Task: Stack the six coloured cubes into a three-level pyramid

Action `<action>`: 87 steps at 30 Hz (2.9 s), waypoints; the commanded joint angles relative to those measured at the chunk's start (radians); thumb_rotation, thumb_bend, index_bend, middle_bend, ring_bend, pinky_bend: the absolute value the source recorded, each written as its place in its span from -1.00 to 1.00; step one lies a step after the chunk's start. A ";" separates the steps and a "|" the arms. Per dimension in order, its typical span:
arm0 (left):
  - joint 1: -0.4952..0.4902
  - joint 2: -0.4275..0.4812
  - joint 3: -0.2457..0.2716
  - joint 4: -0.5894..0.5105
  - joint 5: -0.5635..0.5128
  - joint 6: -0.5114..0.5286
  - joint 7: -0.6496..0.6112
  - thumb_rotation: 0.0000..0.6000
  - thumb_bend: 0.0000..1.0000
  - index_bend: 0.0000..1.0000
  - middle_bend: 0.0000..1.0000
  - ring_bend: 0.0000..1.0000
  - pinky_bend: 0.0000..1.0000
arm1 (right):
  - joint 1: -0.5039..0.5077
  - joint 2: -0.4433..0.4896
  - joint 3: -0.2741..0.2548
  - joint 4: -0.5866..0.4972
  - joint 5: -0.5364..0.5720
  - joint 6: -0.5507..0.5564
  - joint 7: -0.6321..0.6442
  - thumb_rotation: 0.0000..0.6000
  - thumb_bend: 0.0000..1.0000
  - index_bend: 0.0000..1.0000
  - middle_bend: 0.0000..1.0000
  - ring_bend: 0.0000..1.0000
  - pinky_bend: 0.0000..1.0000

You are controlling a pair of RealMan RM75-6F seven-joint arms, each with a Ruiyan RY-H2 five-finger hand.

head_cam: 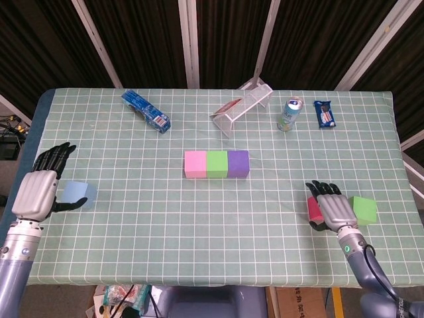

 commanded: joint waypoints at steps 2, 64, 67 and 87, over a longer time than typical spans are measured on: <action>0.000 -0.003 0.001 -0.002 0.003 0.004 0.008 1.00 -0.84 -1.00 -0.95 -1.00 -0.90 | 0.001 -0.021 0.001 0.044 0.021 -0.029 0.006 1.00 -0.40 -1.00 -1.00 -1.00 -1.00; 0.002 -0.005 0.002 -0.002 0.002 0.001 0.005 1.00 -0.84 -1.00 -0.95 -1.00 -0.90 | 0.188 -0.281 0.153 0.031 0.148 -0.004 -0.259 1.00 -0.30 -0.39 -0.08 -0.14 -0.17; 0.002 -0.003 0.002 -0.002 0.002 -0.001 0.002 1.00 -0.84 -1.00 -0.95 -1.00 -0.90 | 0.201 -0.305 0.169 0.035 0.179 0.018 -0.272 1.00 -0.30 -0.39 -0.08 -0.14 -0.17; 0.004 0.004 0.004 0.000 -0.003 -0.007 -0.006 1.00 -0.84 -1.00 -0.95 -1.00 -0.90 | 0.227 -0.326 0.198 0.042 0.294 -0.007 -0.245 1.00 -0.30 -1.00 -0.69 -0.70 -0.49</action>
